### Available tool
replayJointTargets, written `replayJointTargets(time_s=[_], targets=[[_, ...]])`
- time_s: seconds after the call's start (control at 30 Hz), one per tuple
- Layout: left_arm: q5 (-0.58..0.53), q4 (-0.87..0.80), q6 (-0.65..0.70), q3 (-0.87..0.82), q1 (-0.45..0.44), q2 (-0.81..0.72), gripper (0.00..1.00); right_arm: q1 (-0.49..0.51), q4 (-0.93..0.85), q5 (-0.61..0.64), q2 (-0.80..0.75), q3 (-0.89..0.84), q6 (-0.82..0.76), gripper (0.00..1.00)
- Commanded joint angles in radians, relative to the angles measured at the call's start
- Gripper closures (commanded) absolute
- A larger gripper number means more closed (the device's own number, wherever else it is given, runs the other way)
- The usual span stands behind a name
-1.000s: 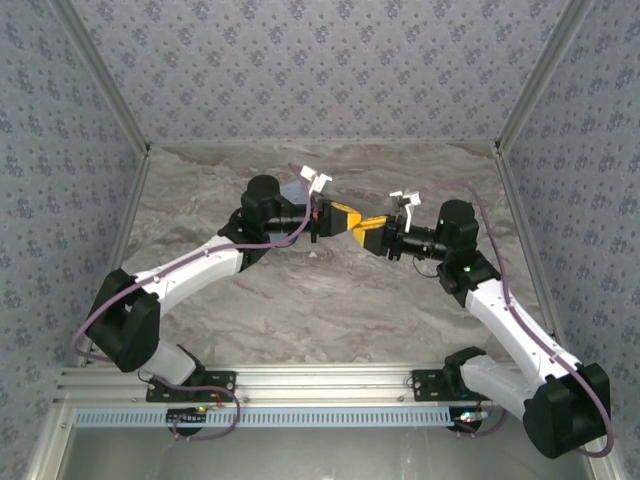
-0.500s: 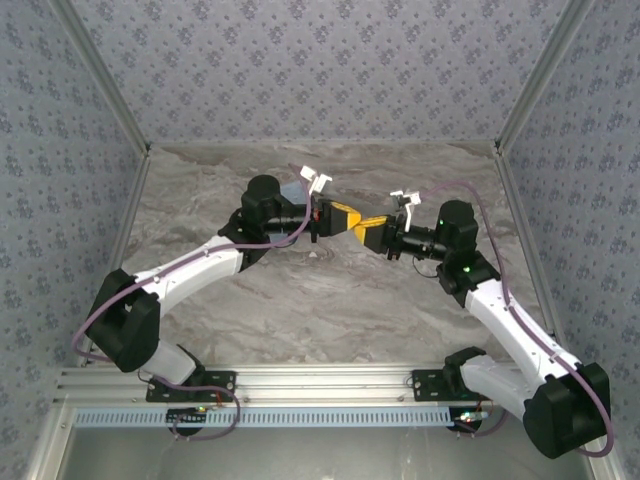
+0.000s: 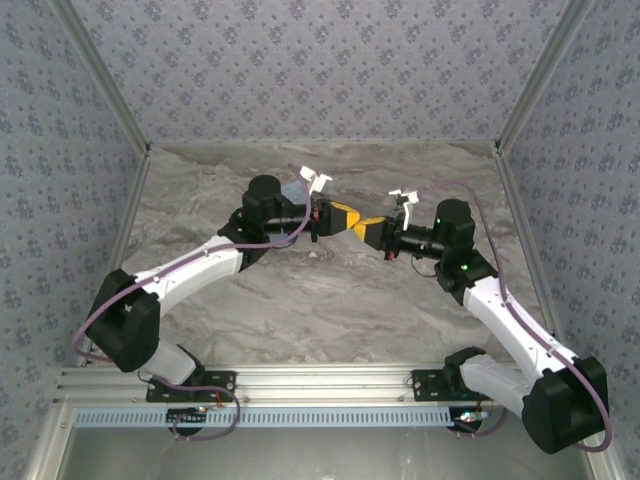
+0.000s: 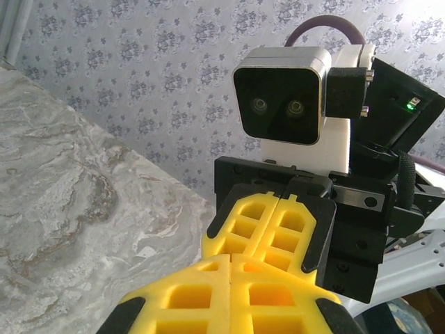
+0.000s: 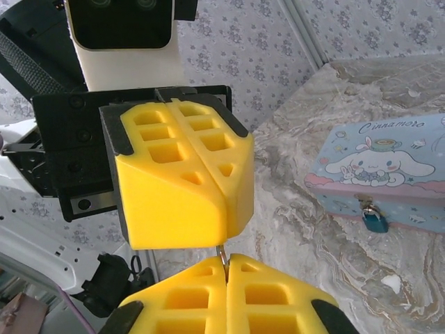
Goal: Unlock the padlock with the key
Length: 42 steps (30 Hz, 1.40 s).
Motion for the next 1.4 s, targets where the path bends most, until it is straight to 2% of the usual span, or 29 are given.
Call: replayJointTargets(time_s=[0.0,0.13,0.27,0.43,0.6,0.77,0.9,1.0,1.37], targets=[[-0.003,0.031,0.019,0.003,0.003,-0.059,0.99,0.005,-0.061,0.047,0.004,0.015,-0.024,1.0],[-0.048,0.006,0.023,-0.008,0.03,-0.09,0.58,0.001,-0.123,0.077,-0.001,0.002,-0.048,1.0],[-0.179,-0.131,0.05,-0.017,0.082,-0.133,0.39,-0.002,-0.211,0.112,-0.008,-0.005,-0.093,1.0],[-0.348,-0.333,0.089,-0.01,0.151,-0.124,0.22,-0.004,-0.28,0.149,-0.037,-0.028,-0.122,1.0],[-0.451,-0.514,0.108,0.081,0.208,0.022,0.19,-0.005,-0.359,0.192,-0.073,-0.042,-0.144,1.0],[-0.475,-0.657,0.166,0.246,0.205,0.231,0.19,-0.007,-0.398,0.22,-0.1,-0.05,-0.147,1.0],[-0.566,-0.789,0.213,0.393,0.186,0.366,0.2,-0.01,-0.421,0.237,-0.112,-0.054,-0.15,1.0],[-0.641,-0.885,0.246,0.486,0.158,0.432,0.19,-0.012,-0.433,0.248,-0.121,-0.057,-0.149,1.0],[-0.691,-1.037,0.269,0.641,0.13,0.583,0.2,-0.02,-0.442,0.264,-0.137,-0.074,-0.146,1.0]])
